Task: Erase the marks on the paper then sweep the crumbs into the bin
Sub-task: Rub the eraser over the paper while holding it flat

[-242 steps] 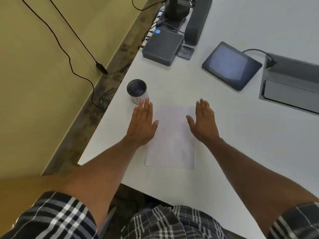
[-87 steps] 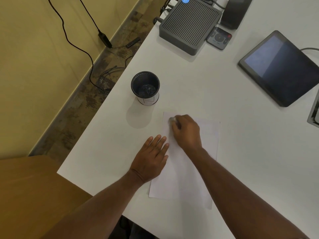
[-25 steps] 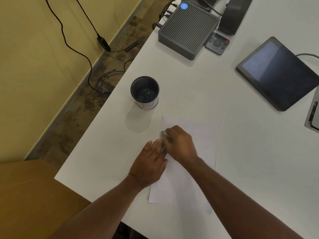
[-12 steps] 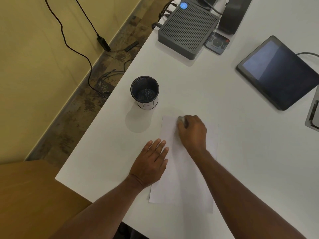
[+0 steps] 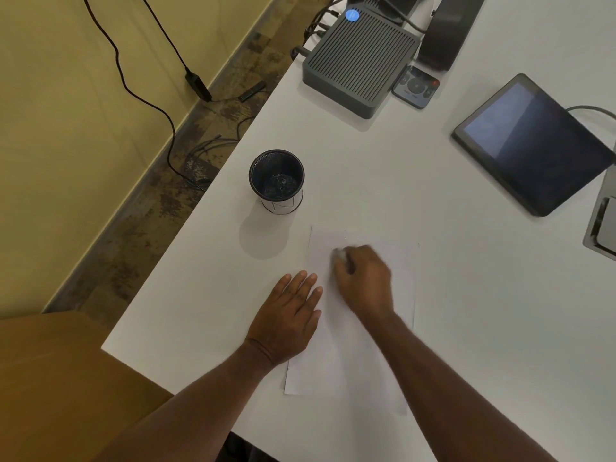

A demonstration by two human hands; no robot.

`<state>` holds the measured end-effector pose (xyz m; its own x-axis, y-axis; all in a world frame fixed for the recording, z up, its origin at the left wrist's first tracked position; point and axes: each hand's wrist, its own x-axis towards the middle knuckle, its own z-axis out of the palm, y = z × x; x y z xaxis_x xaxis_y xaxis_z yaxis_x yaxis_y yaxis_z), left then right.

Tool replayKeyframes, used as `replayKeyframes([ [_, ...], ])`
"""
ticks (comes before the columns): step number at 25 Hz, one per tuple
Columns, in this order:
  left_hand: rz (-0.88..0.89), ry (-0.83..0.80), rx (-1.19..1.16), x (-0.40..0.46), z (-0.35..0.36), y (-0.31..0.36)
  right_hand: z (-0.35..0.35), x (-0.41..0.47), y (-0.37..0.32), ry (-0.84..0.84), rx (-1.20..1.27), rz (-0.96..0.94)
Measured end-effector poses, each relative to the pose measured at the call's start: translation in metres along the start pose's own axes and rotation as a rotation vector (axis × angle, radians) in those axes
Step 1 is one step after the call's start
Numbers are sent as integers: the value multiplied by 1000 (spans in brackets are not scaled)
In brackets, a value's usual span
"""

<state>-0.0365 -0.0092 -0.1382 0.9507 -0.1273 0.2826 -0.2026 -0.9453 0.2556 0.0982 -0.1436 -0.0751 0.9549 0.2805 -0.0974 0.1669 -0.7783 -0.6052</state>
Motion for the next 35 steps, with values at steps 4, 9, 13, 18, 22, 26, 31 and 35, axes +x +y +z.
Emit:
replayKeyframes([
  [4,3,4,4,-1,-1,-1,-17,26,15,73,-25,114],
  [9,-2,7,-5,-1,0,0,6,-5,-1,-49,-52,-180],
  [13,-1,10,-2,-1,0,-2,-12,28,15,107,-39,13],
  [18,9,24,-3,-1,1,0,14,-13,-4,-86,-66,-255],
  [22,3,13,-2,-1,1,-2,-6,31,8,123,-56,-11],
  [26,9,16,-4,-2,2,-2,23,-6,-16,-61,-76,-232],
  [31,2,18,2,-1,1,-1,-7,34,0,123,-39,-17],
  [35,1,21,-13,-2,2,-1,14,-16,-11,-143,-46,-239],
])
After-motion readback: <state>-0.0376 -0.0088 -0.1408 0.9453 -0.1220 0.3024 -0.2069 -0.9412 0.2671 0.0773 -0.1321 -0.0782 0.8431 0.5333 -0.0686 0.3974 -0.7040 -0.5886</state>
